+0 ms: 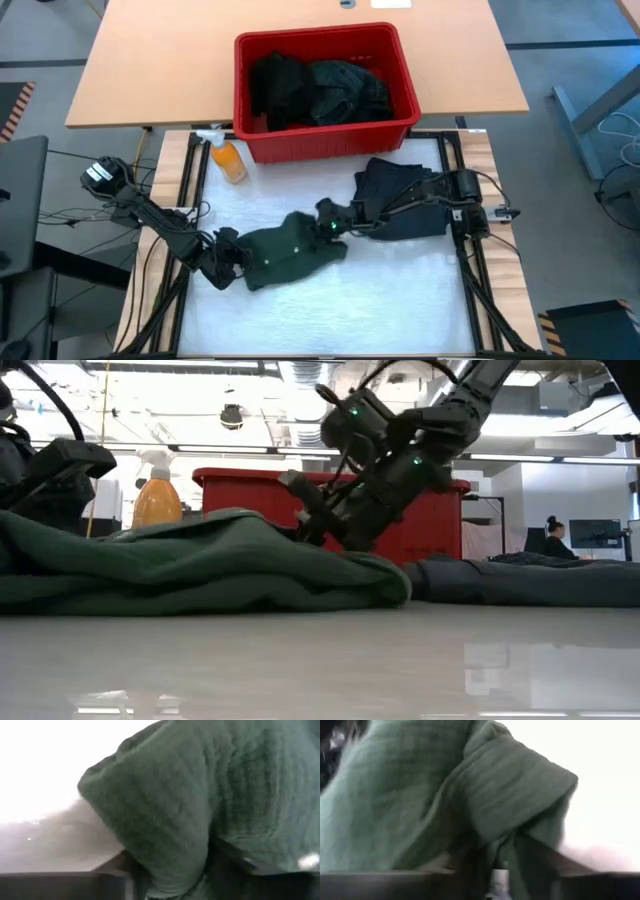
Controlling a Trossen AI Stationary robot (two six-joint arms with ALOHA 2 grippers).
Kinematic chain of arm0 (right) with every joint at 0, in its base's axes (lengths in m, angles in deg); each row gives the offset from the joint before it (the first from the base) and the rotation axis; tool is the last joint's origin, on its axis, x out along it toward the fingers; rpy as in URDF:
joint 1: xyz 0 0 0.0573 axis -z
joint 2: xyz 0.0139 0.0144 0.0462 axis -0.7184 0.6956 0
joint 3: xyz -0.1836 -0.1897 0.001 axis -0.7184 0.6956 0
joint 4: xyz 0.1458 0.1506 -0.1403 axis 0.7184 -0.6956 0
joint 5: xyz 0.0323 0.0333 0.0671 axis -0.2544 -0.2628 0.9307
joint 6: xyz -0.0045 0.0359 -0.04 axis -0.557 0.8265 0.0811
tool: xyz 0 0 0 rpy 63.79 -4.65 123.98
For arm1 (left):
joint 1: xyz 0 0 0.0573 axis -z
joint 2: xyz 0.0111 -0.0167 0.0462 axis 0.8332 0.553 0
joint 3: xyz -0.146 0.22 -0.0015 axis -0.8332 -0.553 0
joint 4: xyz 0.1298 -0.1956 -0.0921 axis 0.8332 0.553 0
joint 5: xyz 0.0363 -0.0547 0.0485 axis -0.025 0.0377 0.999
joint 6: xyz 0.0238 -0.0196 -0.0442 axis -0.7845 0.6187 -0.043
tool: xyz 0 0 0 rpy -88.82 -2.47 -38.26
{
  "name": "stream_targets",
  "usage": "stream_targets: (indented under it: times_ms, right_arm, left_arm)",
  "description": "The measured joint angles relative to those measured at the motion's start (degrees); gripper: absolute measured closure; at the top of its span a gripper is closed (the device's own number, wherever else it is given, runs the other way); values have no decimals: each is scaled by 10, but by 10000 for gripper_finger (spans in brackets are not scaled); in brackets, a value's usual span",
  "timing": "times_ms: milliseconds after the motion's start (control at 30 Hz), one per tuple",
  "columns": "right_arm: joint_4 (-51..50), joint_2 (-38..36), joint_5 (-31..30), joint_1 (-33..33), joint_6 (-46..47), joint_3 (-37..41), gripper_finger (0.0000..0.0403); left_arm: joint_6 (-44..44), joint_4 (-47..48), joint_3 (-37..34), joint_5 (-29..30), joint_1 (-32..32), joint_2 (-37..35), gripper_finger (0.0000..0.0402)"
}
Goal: Fold Laundry from Bin
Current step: Stack the green polo shirt on top of the black short
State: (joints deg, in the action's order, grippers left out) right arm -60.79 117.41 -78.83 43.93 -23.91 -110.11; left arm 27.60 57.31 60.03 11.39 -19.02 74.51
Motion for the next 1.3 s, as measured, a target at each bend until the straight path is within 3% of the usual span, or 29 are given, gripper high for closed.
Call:
stream_targets:
  times_ms: [100, 167, 300, 433, 633, 967, 1167, 1300]
  right_arm:
    - [-3, 4, 6, -12, -23, -24, 350]
    - [-6, -3, 9, -14, -42, -32, 383]
    - [-29, -47, 12, -4, -56, -36, 383]
    - [-42, -129, 3, 11, -88, -28, 390]
    - [-86, -250, -26, 27, -112, 11, 390]
    - [-126, -443, -131, 27, -105, 79, 390]
    - [-205, -471, -180, 33, -82, 80, 390]
    - [-240, -454, -168, 35, -78, 81, 353]
  left_arm:
    - [-23, -4, 0, 4, 2, 1, 350]
    - [-33, -13, -1, 19, 2, 2, 383]
    - [-61, -72, -3, 77, 1, -7, 387]
    - [-143, -176, -1, 118, -19, -18, 395]
    - [-260, -291, -1, 123, -77, -18, 397]
    - [-524, -642, 4, 62, -192, -19, 399]
    - [-565, -614, 55, -22, -246, -19, 399]
    - [-549, -572, 64, -49, -242, -19, 399]
